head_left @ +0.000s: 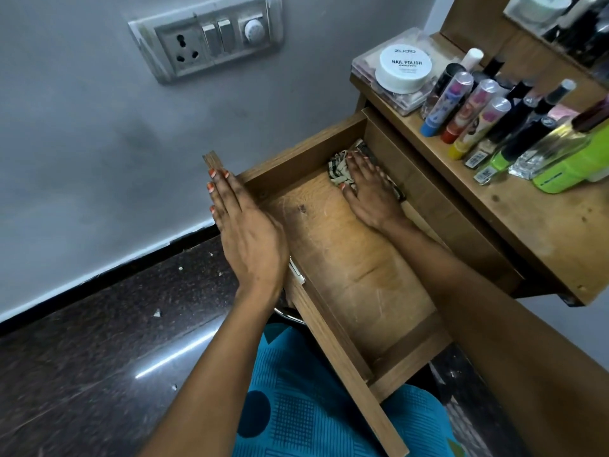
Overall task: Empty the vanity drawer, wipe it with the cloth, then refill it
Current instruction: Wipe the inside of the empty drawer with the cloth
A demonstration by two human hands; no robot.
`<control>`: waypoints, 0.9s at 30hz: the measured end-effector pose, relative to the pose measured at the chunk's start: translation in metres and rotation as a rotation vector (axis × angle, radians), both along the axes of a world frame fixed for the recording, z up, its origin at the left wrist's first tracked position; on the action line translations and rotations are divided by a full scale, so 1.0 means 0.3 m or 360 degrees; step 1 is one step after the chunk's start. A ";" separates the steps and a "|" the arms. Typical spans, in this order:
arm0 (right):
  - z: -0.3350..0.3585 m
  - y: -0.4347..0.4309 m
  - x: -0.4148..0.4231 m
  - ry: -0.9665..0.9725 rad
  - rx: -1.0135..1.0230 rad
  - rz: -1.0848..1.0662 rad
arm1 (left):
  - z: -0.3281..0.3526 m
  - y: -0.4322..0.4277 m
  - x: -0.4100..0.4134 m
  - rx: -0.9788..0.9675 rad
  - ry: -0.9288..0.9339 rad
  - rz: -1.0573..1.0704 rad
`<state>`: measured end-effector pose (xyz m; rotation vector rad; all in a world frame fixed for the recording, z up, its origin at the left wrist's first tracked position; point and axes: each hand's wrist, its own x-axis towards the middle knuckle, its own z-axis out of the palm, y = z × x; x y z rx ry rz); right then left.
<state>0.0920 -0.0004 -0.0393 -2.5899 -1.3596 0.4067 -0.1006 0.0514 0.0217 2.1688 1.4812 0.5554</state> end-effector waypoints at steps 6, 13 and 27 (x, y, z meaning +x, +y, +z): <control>-0.002 0.031 -0.113 -0.0054 -0.0019 0.0003 | -0.007 0.000 0.000 0.0012 -0.0027 0.0027; -0.019 0.031 -0.315 0.0184 0.0097 0.0549 | -0.008 0.000 0.000 -0.0003 -0.0050 0.0028; -0.006 0.009 0.020 -0.0068 0.0113 -0.0024 | -0.006 0.004 0.006 0.0004 -0.0084 0.0010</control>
